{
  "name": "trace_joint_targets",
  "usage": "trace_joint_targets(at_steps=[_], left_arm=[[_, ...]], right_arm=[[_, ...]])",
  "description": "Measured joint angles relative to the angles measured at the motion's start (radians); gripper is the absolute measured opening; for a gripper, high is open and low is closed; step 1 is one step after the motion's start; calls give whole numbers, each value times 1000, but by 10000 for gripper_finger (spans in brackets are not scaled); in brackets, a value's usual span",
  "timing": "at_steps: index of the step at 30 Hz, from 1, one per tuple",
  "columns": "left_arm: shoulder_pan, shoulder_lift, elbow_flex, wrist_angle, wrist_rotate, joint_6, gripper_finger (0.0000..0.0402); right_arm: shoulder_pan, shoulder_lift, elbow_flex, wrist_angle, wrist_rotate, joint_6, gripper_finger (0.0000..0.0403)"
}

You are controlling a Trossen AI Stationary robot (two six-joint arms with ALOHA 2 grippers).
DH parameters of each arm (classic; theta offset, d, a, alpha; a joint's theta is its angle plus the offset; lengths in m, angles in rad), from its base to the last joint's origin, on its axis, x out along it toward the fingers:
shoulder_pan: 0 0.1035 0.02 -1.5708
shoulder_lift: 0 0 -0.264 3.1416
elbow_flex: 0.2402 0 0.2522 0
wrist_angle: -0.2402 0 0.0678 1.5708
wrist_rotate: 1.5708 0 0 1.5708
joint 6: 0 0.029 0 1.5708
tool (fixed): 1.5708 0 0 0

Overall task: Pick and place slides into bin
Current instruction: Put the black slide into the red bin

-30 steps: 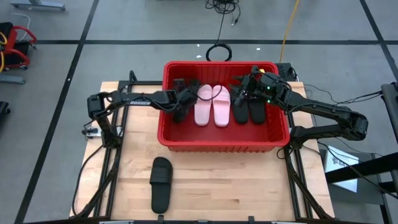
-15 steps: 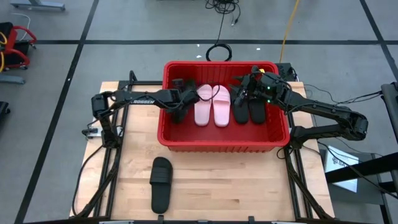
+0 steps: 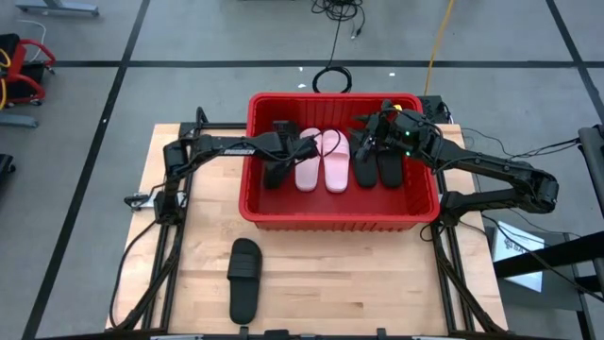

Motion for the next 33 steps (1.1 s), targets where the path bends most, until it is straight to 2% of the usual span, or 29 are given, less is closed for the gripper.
trace_joint_targets(at_steps=[8,12,15,20,23,33], left_arm=[[10,1,0,-85,-35,-65,0],[24,2,0,-76,53,-80,0],[11,13,0,-59,48,-77,0],[11,17,-1,-18,125,-56,9],[10,17,-1,-2,124,-52,40],[27,7,-2,0,134,-84,191]], right_arm=[[0,0,0,-1,0,-2,150],[0,0,0,-1,0,-8,150],[0,0,0,1,0,-8,150],[0,0,0,1,0,-3,150],[0,0,0,-1,-1,4,150],[0,0,0,-6,-1,6,150]])
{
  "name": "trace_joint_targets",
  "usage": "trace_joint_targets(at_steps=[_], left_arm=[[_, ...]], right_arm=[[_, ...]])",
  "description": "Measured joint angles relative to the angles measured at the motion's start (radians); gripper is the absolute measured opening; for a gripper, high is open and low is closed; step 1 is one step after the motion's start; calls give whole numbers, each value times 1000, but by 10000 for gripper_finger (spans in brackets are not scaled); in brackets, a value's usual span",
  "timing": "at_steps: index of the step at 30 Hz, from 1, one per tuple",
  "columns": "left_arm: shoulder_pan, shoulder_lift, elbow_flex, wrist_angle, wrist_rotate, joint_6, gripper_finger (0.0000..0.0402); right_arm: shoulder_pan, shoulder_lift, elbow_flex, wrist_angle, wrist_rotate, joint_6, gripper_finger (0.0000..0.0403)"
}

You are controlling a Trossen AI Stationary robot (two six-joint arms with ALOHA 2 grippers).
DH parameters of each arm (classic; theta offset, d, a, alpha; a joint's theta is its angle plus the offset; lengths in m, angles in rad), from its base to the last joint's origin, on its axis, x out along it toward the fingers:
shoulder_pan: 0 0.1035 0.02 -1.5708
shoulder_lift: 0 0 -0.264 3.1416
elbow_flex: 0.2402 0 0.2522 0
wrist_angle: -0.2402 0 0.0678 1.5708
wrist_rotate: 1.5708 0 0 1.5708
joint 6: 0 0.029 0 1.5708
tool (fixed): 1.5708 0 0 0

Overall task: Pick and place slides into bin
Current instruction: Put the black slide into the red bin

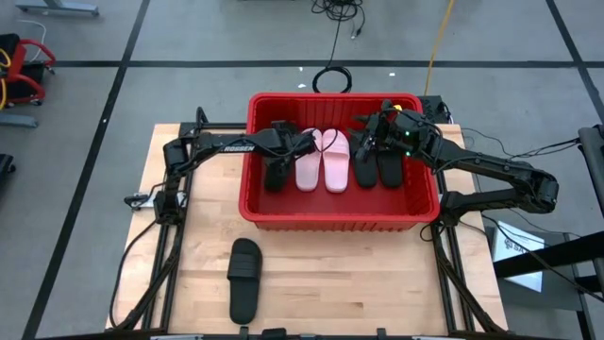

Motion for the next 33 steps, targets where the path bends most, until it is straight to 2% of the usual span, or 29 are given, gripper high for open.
trace_joint_targets(at_steps=[4,8,15,27,33], left_arm=[[-7,-18,0,14,50,3,227],[-16,-33,0,61,73,2,243],[-36,-49,1,119,70,26,246],[4,-56,3,-9,50,-14,246],[23,-56,3,9,66,19,245]], right_arm=[[0,0,0,0,0,0,150],[0,0,0,0,0,0,150],[0,0,0,0,0,0,150],[0,0,0,-6,0,5,150],[0,0,0,-7,0,5,150]])
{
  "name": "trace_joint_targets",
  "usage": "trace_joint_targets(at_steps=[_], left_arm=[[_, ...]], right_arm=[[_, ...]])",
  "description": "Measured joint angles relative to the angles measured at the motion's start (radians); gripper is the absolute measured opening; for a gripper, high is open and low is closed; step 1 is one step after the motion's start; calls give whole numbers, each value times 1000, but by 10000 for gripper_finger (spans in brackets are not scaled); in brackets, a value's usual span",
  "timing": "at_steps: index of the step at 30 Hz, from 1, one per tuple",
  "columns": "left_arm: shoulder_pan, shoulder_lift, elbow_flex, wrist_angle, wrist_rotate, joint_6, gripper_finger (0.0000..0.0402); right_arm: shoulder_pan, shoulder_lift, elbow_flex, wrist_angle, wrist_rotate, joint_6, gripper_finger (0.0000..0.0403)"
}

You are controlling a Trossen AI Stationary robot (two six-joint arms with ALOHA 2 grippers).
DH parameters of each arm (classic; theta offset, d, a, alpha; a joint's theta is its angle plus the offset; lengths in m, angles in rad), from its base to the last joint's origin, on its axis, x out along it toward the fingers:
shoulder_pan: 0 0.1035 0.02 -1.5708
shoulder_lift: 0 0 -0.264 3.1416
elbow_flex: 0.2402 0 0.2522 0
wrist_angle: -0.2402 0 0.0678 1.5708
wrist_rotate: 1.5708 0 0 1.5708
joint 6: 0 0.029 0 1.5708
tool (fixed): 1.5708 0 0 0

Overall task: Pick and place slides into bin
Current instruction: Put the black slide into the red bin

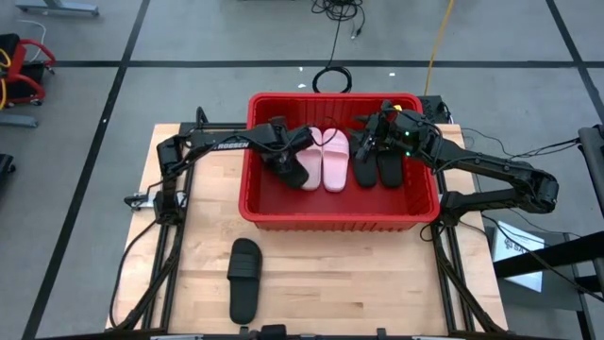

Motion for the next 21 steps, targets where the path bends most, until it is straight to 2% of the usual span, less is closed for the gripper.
trace_joint_targets(at_steps=[3,8,15,21], left_arm=[[-5,0,0,22,-53,88,234],[-20,0,0,75,-156,161,190],[-43,0,0,113,-133,213,141],[-51,0,0,83,-123,154,133]], right_arm=[[0,0,0,1,0,0,150],[2,0,0,2,0,14,150],[2,0,0,2,0,15,150],[2,0,0,0,0,15,150]])
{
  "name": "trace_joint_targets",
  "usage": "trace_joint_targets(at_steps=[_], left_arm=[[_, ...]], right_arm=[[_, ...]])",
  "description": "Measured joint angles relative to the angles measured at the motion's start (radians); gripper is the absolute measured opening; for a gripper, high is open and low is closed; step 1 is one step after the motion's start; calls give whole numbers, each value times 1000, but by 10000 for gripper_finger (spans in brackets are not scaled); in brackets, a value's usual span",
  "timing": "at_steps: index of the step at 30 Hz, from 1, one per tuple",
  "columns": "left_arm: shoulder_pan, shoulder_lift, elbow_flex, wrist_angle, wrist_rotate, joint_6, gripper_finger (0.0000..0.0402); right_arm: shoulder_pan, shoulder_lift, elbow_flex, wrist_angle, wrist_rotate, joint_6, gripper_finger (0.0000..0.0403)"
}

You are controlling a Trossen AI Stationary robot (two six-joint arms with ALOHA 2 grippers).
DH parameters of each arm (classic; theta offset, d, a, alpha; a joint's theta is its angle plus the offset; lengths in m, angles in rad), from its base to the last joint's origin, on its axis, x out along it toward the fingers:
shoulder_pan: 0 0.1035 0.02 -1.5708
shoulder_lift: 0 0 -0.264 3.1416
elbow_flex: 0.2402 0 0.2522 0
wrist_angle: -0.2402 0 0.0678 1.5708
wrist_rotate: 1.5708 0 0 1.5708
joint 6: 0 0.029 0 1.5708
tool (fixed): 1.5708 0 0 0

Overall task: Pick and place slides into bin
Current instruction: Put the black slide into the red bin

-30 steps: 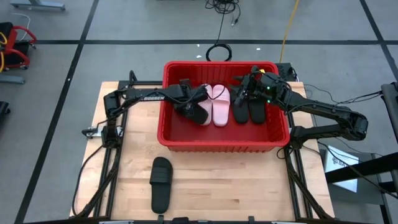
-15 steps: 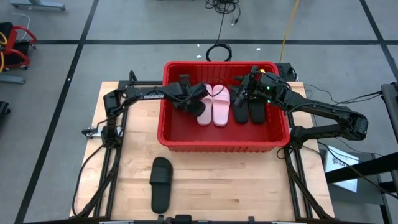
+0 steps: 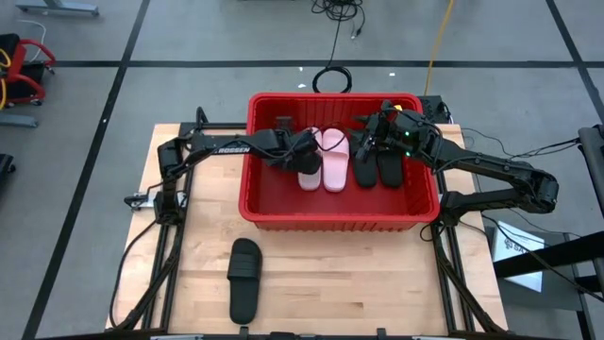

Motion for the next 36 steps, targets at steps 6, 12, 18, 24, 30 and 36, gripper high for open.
trace_joint_targets(at_steps=[6,12,18,24,30,36], left_arm=[[18,0,0,-28,152,-142,133],[41,0,-1,-63,128,-194,133],[74,0,-1,-102,222,-191,127],[60,0,-1,-141,186,-185,40],[32,0,-1,-150,155,-152,10],[-4,1,-1,-153,87,-60,6]], right_arm=[[0,0,0,1,0,0,150],[0,0,0,0,0,0,150],[0,0,0,0,0,0,150],[0,0,0,4,0,-7,150],[0,0,0,8,0,-16,150],[0,0,0,8,0,-16,150]])
